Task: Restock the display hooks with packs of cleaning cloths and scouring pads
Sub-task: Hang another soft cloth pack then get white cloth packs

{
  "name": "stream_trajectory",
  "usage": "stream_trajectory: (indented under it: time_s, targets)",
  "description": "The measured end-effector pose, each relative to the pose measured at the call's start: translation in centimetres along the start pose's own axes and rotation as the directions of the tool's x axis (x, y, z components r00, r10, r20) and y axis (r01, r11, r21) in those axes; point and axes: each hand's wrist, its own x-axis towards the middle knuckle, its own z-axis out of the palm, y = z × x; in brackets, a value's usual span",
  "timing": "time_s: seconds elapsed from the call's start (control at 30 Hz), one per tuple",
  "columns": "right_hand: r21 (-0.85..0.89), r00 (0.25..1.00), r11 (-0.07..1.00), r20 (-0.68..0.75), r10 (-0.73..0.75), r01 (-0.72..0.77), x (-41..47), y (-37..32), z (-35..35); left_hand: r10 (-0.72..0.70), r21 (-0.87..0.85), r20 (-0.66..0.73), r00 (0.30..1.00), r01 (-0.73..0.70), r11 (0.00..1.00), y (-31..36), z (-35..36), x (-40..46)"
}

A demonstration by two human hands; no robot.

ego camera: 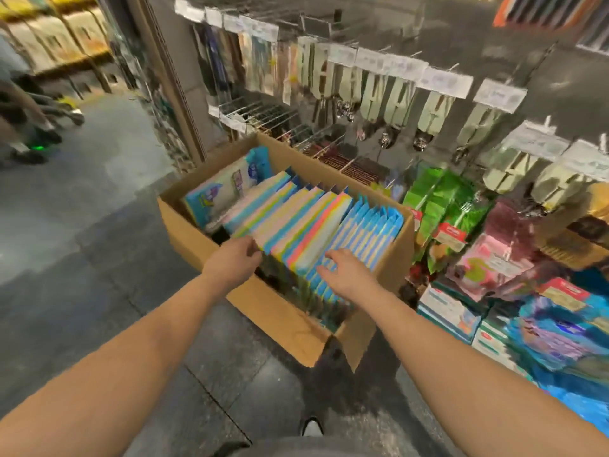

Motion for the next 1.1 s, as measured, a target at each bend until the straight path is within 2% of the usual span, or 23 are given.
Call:
stream_trajectory:
  time_s: [0.17, 0.3, 0.43, 0.53, 0.7, 0.77, 0.83, 0.87, 0.97, 1.03, 1.07, 1.1]
  targets:
    - [0.074, 0.997, 0.997, 0.069, -0.043, 0.038, 8.3, -5.4, 0.9, -0.085, -0.018, 0.012, 0.996, 0.085, 0.996, -4.2, -2.5, 8.5]
    - [0.161, 0.996, 0.987, 0.092, -0.008, -0.007, 14.7, -9.7, 2.5, -0.110, 0.089, 0.039, 0.993, 0.106, 0.990, -8.6, -3.3, 17.0]
    - [0.337, 0.980, 0.930, 0.178, 0.090, -0.146, 20.9, -14.2, 5.1, -0.046, 0.111, 0.052, 0.998, 0.040, 0.993, -12.9, -3.7, 25.5]
    - [0.446, 0.936, 0.833, 0.272, 0.221, -0.327, 24.9, -17.8, 7.1, -0.013, 0.136, 0.135, 0.991, -0.006, 0.991, -15.8, -4.2, 30.9]
    - [0.589, 0.889, 0.668, 0.249, 0.384, -0.454, 32.0, -23.2, 10.9, 0.026, 0.114, 0.254, 0.967, -0.056, 0.992, -18.5, -4.1, 37.3]
    - [0.585, 0.870, 0.650, 0.247, 0.427, -0.485, 33.8, -25.0, 11.4, 0.050, 0.094, 0.269, 0.962, -0.078, 0.992, -18.7, -3.4, 38.3]
    - [0.520, 0.866, 0.696, 0.233, 0.443, -0.496, 35.0, -26.6, 12.0, 0.081, 0.040, 0.250, 0.965, -0.093, 0.995, -18.7, -2.8, 38.7]
    - [0.504, 0.846, 0.681, 0.263, 0.464, -0.530, 35.3, -27.4, 11.8, 0.096, 0.004, 0.242, 0.966, -0.099, 0.995, -18.7, -2.6, 38.8]
    - [0.639, 0.795, 0.531, 0.227, 0.562, -0.557, 35.8, -28.5, 15.3, 0.052, -0.094, 0.336, 0.941, -0.021, 0.995, -19.0, -2.3, 39.5]
    - [0.704, 0.751, 0.453, 0.173, 0.637, -0.547, 35.7, -29.6, 16.3, 0.005, -0.066, 0.431, 0.902, 0.026, 0.997, -19.7, -1.9, 40.3]
    - [0.710, 0.722, 0.414, 0.192, 0.664, -0.570, 35.6, -30.0, 16.4, 0.006, -0.047, 0.473, 0.881, 0.019, 0.999, -19.9, -1.8, 40.6]
    - [0.751, 0.691, 0.330, 0.225, 0.687, -0.572, 35.8, -30.2, 17.0, 0.019, -0.046, 0.501, 0.865, 0.005, 0.999, -20.0, -1.7, 40.7]
